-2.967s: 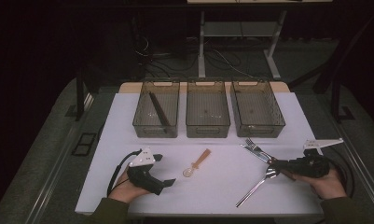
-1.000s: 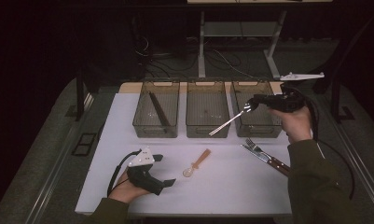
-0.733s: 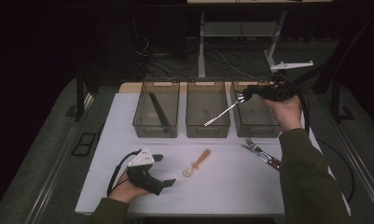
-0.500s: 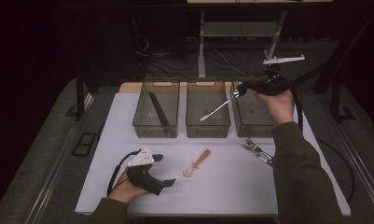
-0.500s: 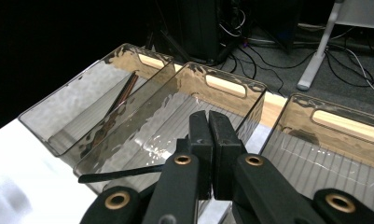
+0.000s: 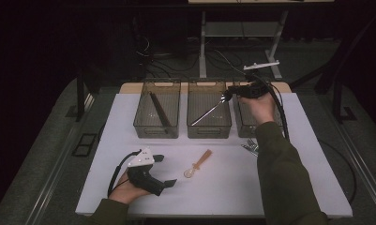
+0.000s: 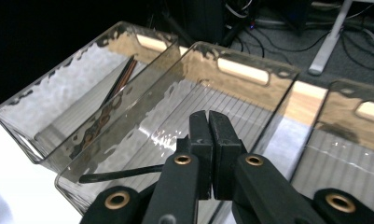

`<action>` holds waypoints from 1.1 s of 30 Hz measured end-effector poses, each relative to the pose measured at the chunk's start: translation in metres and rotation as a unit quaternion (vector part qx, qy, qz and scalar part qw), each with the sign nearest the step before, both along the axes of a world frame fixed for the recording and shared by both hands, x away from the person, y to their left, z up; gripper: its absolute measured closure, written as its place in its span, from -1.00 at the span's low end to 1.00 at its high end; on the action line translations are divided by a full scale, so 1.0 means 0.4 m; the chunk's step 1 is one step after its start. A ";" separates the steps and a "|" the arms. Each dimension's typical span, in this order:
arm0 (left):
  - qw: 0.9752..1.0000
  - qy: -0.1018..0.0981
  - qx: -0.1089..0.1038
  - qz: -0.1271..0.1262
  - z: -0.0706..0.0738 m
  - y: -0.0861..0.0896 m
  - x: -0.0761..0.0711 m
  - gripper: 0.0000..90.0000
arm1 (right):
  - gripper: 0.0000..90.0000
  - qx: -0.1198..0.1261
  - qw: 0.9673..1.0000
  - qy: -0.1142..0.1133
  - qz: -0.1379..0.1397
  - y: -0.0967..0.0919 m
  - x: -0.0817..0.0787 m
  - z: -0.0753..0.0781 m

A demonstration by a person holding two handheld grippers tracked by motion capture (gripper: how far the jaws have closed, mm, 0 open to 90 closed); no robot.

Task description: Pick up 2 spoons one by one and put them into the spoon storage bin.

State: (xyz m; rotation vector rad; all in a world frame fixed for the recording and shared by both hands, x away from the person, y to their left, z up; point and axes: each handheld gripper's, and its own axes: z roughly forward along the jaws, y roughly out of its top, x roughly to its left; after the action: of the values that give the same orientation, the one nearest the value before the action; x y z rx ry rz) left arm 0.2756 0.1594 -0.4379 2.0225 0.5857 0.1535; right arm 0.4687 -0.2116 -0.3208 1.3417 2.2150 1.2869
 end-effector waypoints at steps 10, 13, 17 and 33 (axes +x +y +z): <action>1.000 -0.001 0.002 -0.003 0.001 0.002 0.002 -1.00 | 0.97 -0.018 0.999 0.026 0.006 0.039 0.022 -0.057; 1.000 -0.001 0.000 -0.003 -0.001 -0.001 0.002 -1.00 | 0.97 -0.022 0.999 0.033 0.008 0.041 0.028 -0.070; 1.000 -0.001 0.000 -0.003 -0.001 -0.001 0.002 -1.00 | 0.97 -0.025 0.999 0.041 0.004 0.042 0.035 -0.088; 1.000 0.000 -0.003 -0.003 -0.001 -0.001 0.003 -1.00 | 0.35 -0.050 0.999 0.017 -0.002 0.036 0.028 -0.102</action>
State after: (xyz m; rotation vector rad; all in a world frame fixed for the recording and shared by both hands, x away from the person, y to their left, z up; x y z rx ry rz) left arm 0.2766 0.1589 -0.4384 2.0172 0.5806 0.1475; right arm 0.4799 -0.1971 -0.3615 1.3412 2.2654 1.1430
